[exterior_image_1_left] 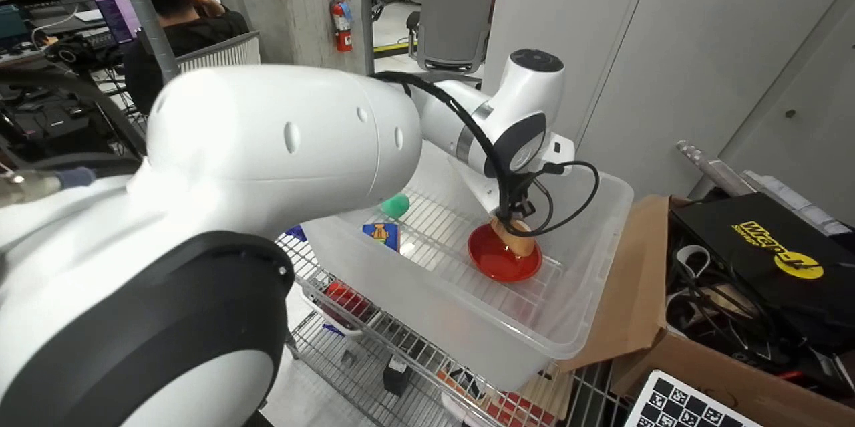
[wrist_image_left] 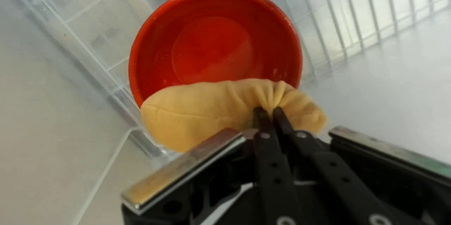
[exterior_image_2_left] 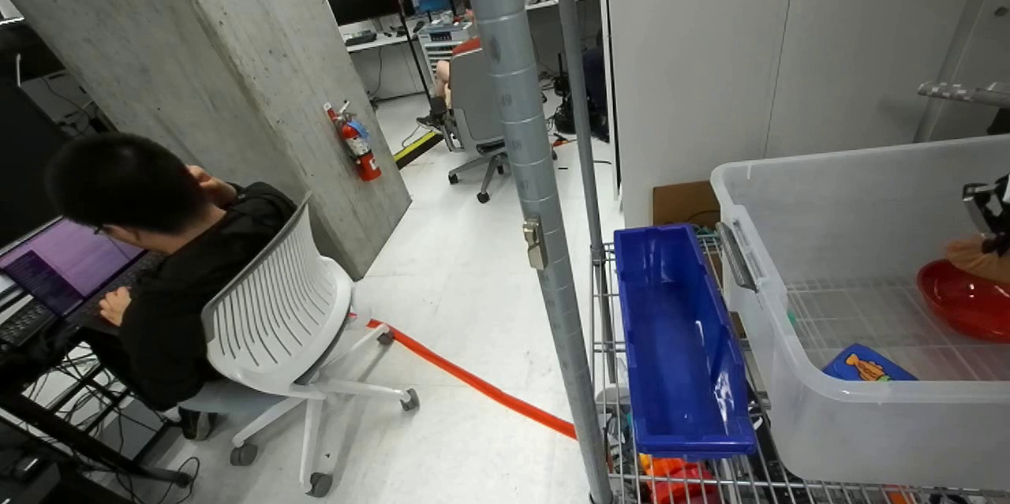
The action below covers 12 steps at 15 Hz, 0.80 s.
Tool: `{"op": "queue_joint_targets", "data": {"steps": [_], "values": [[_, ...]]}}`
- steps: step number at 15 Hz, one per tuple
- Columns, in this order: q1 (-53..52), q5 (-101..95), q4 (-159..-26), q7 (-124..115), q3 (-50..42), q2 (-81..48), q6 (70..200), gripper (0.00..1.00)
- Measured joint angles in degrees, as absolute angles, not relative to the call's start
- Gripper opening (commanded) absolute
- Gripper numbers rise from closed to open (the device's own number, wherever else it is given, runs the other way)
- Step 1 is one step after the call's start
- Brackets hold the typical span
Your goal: Remove the bread from the red bowl
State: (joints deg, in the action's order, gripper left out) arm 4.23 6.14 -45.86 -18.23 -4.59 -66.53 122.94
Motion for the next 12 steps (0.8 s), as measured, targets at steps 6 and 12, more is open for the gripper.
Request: {"op": "queue_joint_targets", "data": {"steps": [6, 12], "values": [[1.8, 9.9, -56.9, -10.1, 3.9, -58.3, 123.9, 0.01], [-0.7, 10.9, -63.8, -7.8, 6.0, -59.3, 127.7, 0.01]]}}
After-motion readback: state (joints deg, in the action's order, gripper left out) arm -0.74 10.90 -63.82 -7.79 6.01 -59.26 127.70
